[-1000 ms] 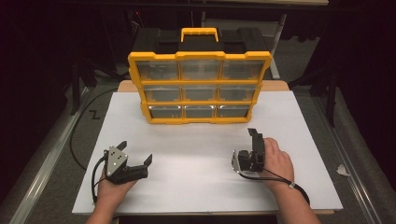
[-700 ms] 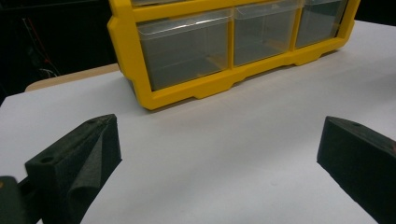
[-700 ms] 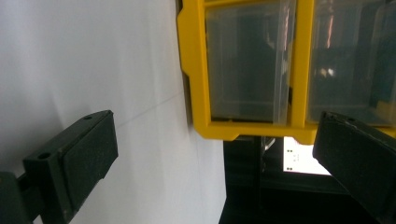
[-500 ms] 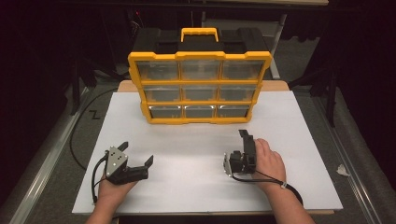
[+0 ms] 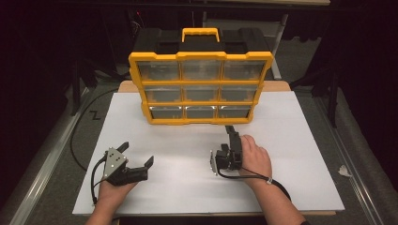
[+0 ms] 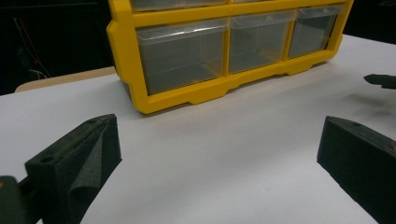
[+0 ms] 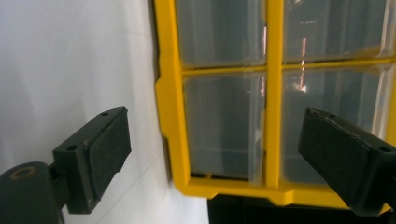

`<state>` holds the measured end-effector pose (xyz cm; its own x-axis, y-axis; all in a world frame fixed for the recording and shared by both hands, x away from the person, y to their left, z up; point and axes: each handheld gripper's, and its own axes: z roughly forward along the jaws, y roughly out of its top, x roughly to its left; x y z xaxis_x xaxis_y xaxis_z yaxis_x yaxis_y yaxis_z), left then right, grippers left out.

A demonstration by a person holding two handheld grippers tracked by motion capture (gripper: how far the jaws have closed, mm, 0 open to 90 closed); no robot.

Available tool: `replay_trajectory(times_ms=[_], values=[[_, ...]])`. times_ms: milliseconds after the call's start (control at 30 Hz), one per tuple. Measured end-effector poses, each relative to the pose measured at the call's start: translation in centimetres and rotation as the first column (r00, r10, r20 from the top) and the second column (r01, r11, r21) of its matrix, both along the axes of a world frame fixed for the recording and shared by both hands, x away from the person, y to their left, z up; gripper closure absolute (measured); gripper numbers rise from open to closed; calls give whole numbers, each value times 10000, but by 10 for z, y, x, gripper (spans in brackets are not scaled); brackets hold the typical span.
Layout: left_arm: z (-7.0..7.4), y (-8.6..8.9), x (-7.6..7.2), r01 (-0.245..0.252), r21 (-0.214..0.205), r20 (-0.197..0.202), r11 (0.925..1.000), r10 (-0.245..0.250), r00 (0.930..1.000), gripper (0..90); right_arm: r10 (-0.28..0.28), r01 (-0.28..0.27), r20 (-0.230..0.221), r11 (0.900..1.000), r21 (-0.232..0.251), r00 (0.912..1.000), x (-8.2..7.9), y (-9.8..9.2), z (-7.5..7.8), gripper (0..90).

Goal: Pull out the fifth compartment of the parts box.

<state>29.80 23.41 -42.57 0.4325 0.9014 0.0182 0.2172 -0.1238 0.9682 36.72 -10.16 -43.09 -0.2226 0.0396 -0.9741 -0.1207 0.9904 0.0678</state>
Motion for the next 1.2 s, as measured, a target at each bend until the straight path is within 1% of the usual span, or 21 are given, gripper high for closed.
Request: replay_trajectory(times_ms=[67,133,167,233,333,367,400,433,467,533,667,733,767,800,867,900,933,1000,1033,1100,1200], values=[[1,0,-1,92,-35,85,10000,-91,9999,3,93,-95,226,9999,69,9997,2,5,2,132],[1,0,-2,199,-69,234,9998,-197,9995,3,147,-150,332,9998,101,9993,5,10,4,152],[1,0,-2,199,-69,234,9998,-197,9995,3,147,-150,332,9998,101,9993,5,10,4,152],[2,-1,-4,324,-107,450,9994,-319,9985,3,5,-12,331,9998,203,9995,10,18,7,162],[2,-1,-5,446,-184,619,9988,-434,9971,3,92,-104,518,9997,222,9986,15,25,12,171],[2,-1,-5,475,-236,658,9986,-458,9968,3,-33,15,450,9992,394,9990,16,27,13,173],[2,-1,-5,475,-236,658,9986,-458,9968,3,-33,15,450,9992,394,9990,16,27,13,173],[3,-1,-6,514,-286,729,9983,-492,9961,3,144,-165,646,9993,325,9978,20,32,18,186],[3,-1,-6,537,-307,760,9981,-512,9958,3,174,-196,695,9993,313,9974,21,34,21,191],[3,-1,-6,561,-338,774,9979,-533,9956,3,149,-179,771,9991,372,9969,24,38,24,200],[4,0,-7,663,-445,966,9968,-617,9934,3,132,-178,940,9987,479,9955,29,45,33,223],[4,0,-7,701,-422,962,9966,-658,9932,3,242,-294,1134,9986,445,9933,31,49,39,239],[4,0,-7,750,-429,959,9963,-706,9929,3,242,-294,1134,9986,445,9933,31,49,39,239],[4,-1,-7,791,-398,970,9961,-750,9925,3,164,-237,1202,9979,596,9926,33,52,42,264],[4,-2,-8,841,-341,992,9959,-804,9918,3,212,-286,1338,9982,536,9908,35,54,48,289],[3,-2,-8,840,-334,992,9959,-803,9918,3,87,-194,1296,9965,814,9915,36,55,49,307],[3,-2,-8,840,-334,992,9959,-803,9918,3,87,-194,1296,9965,814,9915,36,55,49,307],[3,-2,-8,840,-320,977,9960,-805,9920,3,190,-281,1588,9981,555,9871,39,56,56,342],[3,-2,-8,840,-311,977,9960,-806,9919,3,150,-258,1612,9976,649,9868,41,57,59,362],[3,-3,-8,857,-289,988,9959,-825,9917,3,139,-248,1724,9978,611,9849,43,58,63,389],[3,-3,-8,899,-277,975,9956,-868,9914,3,13,-145,1830,9974,708,9831,50,60,72,448]])
